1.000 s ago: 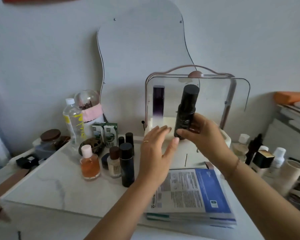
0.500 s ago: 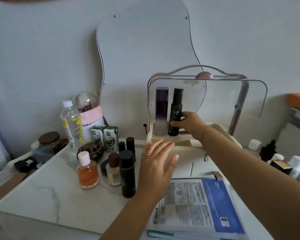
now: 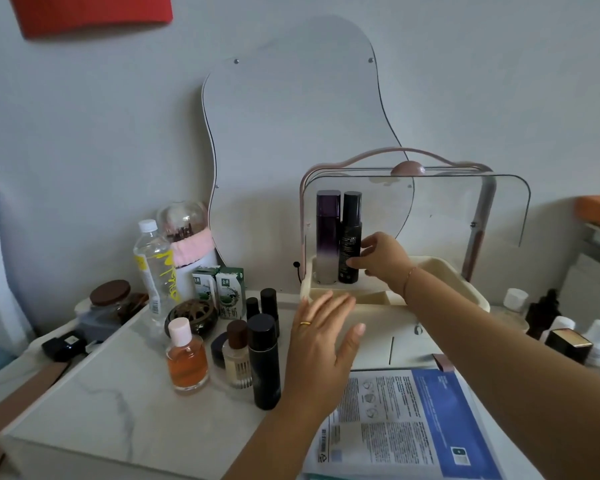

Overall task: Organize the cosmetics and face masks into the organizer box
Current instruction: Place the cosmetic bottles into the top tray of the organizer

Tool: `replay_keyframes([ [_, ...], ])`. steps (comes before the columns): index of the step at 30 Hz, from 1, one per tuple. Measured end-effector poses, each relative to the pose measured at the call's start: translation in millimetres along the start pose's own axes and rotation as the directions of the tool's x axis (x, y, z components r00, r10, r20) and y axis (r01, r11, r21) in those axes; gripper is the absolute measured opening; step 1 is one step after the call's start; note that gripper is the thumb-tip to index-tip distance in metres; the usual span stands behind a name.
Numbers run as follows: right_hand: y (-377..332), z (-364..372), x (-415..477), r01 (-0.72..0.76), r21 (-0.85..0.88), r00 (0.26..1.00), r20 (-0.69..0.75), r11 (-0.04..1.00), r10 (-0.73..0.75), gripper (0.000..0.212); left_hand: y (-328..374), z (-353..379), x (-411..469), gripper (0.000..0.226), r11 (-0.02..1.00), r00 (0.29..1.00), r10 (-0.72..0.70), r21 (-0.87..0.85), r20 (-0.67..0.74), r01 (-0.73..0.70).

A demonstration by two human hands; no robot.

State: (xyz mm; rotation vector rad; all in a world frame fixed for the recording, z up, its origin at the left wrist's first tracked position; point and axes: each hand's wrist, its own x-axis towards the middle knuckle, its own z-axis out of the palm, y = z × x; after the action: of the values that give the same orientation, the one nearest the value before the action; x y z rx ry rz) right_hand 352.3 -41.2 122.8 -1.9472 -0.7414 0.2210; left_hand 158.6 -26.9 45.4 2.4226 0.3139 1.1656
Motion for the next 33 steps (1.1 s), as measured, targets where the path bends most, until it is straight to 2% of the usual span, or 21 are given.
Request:
replay_keyframes([
  [2,-5.4,-4.8,-13.3,0.066,-0.075,0.992,-0.106,0.995,-0.073,0.05,3.9,-3.8,-3.1,0.052,0.999,0.999,0.006,-0.04,-0.035,-0.007],
  [4,-11.0,-9.9,-39.6,0.193,-0.051,0.959,-0.203,0.98,-0.199,0.043,6.2,-11.2,-12.8,0.044,0.993,0.984,0.002,-0.113,-0.178,-0.023],
  [7,-8.3,-17.5,-94.5,0.349,0.075,0.912,-0.257,0.934,-0.32,0.027,-5.2,-19.7,-41.5,0.03,0.99,0.867,-0.048,-0.141,-0.495,-0.026],
  [9,1.7,-19.3,-129.8,0.377,0.151,0.914,-0.221,0.914,-0.34,0.021,-18.9,-24.5,-59.1,0.033,0.967,0.786,-0.231,-0.223,-0.573,0.122],
  [11,15.1,-16.6,-154.8,0.338,0.216,0.938,-0.157,0.916,-0.309,0.021,-32.0,-25.5,-69.3,0.045,0.905,0.734,-0.419,-0.305,-0.534,0.295],
  [13,28.3,-10.6,-168.7,0.259,0.218,0.966,-0.086,0.941,-0.246,0.022,-42.0,-24.2,-72.3,0.05,0.869,0.73,-0.493,-0.313,-0.474,0.383],
  [17,48.6,-2.9,-182.8,0.153,0.207,0.988,-0.005,0.966,-0.156,0.024,-53.1,-24.0,-71.6,0.049,0.822,0.741,-0.563,-0.34,-0.366,0.457],
  [22,57.5,-2.5,-188.9,0.123,0.166,0.992,0.006,0.978,-0.126,0.024,-55.6,-24.0,-74.0,0.041,0.822,0.78,-0.562,-0.284,-0.274,0.493],
  [25,52.8,-3.2,-191.6,0.14,0.159,0.989,0.012,0.977,-0.144,0.025,-44.5,-26.0,-77.2,0.036,0.825,0.787,-0.555,-0.301,-0.27,0.479],
  [27,43.7,-3.4,-194.3,0.169,0.168,0.979,0.087,0.971,-0.185,0.03,-32.0,-32.2,-73.8,0.037,0.84,0.797,-0.521,-0.351,-0.307,0.414],
  [30,24.9,-5.4,-195.6,0.28,0.134,0.924,0.231,0.951,-0.305,0.048,-0.9,-46.9,-53.9,0.045,0.874,0.872,-0.398,-0.407,-0.284,0.266],
  [33,3.7,-14.9,-189.0,0.391,0.143,0.881,0.227,0.909,-0.415,0.054,31.6,-48.6,-26.4,0.044,0.858,0.938,-0.302,-0.477,-0.172,0.189],
])
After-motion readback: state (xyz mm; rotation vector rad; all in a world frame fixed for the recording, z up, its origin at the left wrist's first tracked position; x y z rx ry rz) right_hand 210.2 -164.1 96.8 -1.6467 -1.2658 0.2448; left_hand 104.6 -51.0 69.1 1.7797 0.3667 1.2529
